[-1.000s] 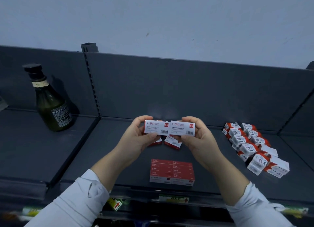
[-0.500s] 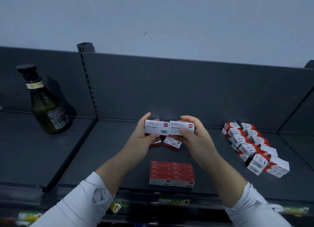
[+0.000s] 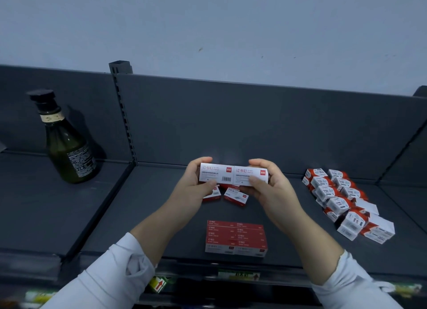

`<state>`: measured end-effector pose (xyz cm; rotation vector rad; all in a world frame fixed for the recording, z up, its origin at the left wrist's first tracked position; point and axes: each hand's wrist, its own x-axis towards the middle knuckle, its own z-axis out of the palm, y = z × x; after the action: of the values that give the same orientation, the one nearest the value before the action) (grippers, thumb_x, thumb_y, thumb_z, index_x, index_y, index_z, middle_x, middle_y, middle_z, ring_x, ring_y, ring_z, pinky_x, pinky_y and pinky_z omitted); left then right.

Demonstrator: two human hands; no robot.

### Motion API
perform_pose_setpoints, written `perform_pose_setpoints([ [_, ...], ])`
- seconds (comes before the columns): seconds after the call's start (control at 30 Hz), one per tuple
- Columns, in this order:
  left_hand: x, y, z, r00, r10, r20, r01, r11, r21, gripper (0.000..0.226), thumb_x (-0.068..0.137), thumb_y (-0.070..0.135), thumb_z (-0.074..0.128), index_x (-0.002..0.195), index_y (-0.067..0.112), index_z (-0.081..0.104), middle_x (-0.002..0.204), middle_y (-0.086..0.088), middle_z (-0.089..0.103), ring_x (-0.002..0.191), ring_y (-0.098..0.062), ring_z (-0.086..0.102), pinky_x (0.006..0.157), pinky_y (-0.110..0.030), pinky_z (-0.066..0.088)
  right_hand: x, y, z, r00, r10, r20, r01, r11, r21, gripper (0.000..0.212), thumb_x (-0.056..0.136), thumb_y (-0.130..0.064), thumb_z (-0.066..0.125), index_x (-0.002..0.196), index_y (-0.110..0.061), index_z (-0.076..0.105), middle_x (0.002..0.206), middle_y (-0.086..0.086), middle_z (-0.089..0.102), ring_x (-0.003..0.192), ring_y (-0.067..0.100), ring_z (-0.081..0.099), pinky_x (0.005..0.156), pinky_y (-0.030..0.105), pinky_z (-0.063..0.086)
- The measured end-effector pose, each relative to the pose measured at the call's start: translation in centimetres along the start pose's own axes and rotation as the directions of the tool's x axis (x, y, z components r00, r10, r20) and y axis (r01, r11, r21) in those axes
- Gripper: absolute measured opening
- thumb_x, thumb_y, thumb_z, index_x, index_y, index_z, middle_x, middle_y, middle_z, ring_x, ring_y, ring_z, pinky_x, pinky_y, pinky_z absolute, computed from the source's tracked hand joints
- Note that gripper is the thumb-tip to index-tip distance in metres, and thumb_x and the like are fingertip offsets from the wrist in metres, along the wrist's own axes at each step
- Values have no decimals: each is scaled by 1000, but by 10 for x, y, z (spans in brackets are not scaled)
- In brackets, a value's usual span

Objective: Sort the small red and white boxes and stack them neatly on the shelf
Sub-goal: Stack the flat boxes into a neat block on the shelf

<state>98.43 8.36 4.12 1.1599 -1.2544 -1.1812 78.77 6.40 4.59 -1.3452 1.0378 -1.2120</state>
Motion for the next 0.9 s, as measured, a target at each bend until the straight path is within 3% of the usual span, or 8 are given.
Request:
perform_pose_setpoints([
  [0.13,-2,-2,0,1000,-2,0,2,1000,-18,44,96,0,53,122,36,48,114,-6,67,111,-20,63,98,-39,52,-2,0,3,1000,5,-2,-5,1000,16,29,96,-2,54,114,-23,60,107,8,70,104,22,69,94,47,55],
  [0.3,-6,-2,0,1000,-2,12,2,999,-50,43,98,0,50,122,35,46,114,-6,65,104,-13,65,81,-20,54,-4,1,7,1000,10,4,-10,1000,8,28,97,-2,54,113,-24,61,105,5,70,103,20,70,92,43,56],
  [0.53,-5,-7,-4,1000,-16,20,17,998,-62,44,97,0,51,126,33,44,117,-5,65,109,-17,63,90,-29,55,-6,2,10,1000,0,19,0,1000,-6,27,97,-4,53,114,-24,59,107,4,68,104,17,69,85,34,58],
  [0.77,-3,-7,-6,1000,-3,26,4,1000,-16,37,94,-2,56,121,22,49,114,-6,67,105,-13,64,82,-21,53,-4,5,6,1000,3,16,-3,1000,0,30,96,-1,55,114,-24,59,109,8,68,103,20,69,89,43,58],
  [0.9,3,-9,-6,1000,7,8,-8,993,121,29,89,-1,65,107,19,55,109,-4,66,96,-10,65,74,-15,52,-4,6,-5,1000,-4,17,7,984,-179,27,90,-4,65,107,-25,64,100,4,72,94,19,70,85,40,58],
])
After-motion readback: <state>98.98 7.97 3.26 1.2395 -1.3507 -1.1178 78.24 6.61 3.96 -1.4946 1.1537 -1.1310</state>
